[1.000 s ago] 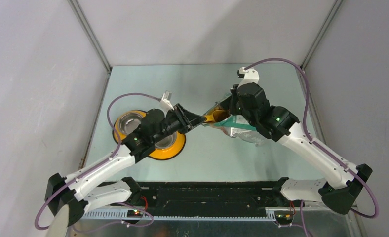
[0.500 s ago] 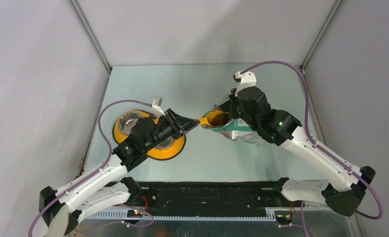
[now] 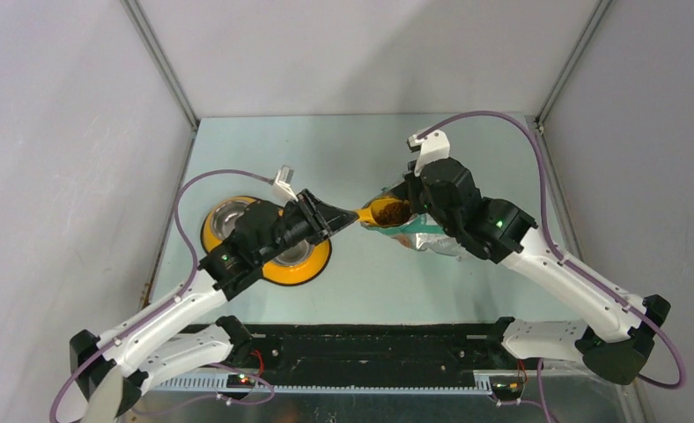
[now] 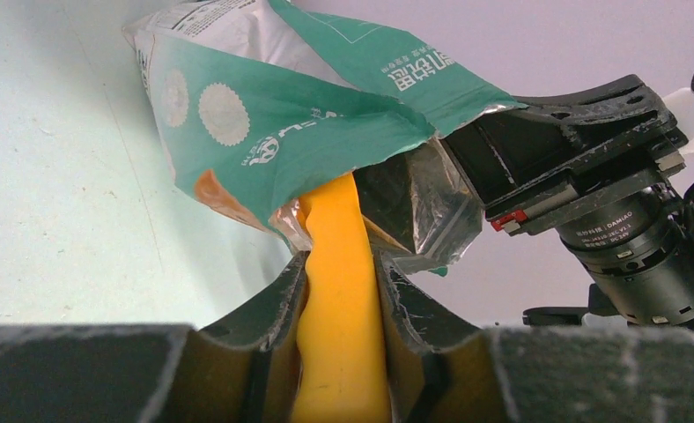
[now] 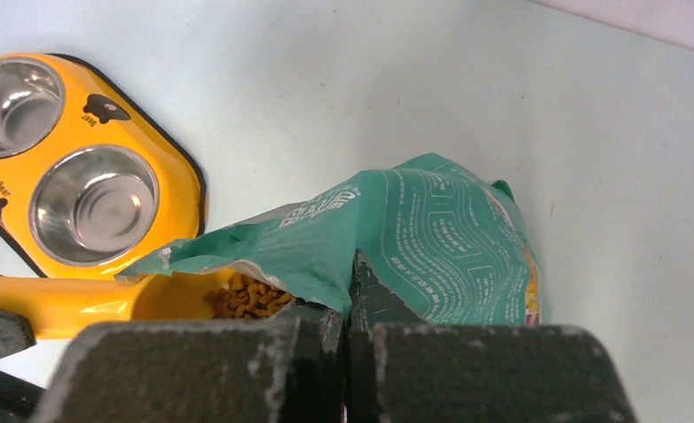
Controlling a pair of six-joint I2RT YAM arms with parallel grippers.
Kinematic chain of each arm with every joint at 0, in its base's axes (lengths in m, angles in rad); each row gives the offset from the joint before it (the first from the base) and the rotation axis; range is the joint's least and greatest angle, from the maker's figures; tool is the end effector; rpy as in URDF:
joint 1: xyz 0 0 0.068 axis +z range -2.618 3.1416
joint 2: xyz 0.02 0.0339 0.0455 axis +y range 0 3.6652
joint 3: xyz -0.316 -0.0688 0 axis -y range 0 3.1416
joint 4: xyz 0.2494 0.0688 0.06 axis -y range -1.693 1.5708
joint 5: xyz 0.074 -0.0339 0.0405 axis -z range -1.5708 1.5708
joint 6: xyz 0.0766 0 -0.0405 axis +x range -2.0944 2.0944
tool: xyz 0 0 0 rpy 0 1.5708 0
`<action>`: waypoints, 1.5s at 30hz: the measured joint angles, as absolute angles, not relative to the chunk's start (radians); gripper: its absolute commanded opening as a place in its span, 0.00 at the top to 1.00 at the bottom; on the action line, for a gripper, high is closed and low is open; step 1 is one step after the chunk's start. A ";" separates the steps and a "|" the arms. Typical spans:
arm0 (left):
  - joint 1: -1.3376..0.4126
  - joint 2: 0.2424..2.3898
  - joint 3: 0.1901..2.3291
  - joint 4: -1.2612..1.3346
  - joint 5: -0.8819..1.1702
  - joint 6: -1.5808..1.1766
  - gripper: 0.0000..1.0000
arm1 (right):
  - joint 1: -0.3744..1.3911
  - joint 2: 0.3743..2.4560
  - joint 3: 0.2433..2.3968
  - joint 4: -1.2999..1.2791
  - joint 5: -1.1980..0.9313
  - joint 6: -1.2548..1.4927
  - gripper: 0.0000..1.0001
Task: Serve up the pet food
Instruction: Collect the pet food from the pet food bag.
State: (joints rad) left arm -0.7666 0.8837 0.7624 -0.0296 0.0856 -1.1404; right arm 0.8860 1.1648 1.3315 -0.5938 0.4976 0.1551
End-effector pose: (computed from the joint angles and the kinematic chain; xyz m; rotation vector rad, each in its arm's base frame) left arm 0.1561 -0.1594 0.3646 -0.2936 1.9415 -1.4238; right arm 0.1926 0.1781 0.4458 -0.3935 1.9080 0.1916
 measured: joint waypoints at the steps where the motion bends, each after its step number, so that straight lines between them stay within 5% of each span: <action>1: -0.767 0.878 0.762 -0.035 0.086 -1.139 1.00 | 0.889 1.165 1.332 -0.594 0.501 0.147 1.00; 22: -0.769 0.820 0.789 -0.152 0.077 -1.130 1.00 | 0.974 1.304 1.494 -0.717 0.611 -0.160 1.00; 45: -0.837 0.783 0.831 -0.189 -0.095 -1.281 1.00 | 1.009 1.305 1.500 -0.727 0.685 -0.181 1.00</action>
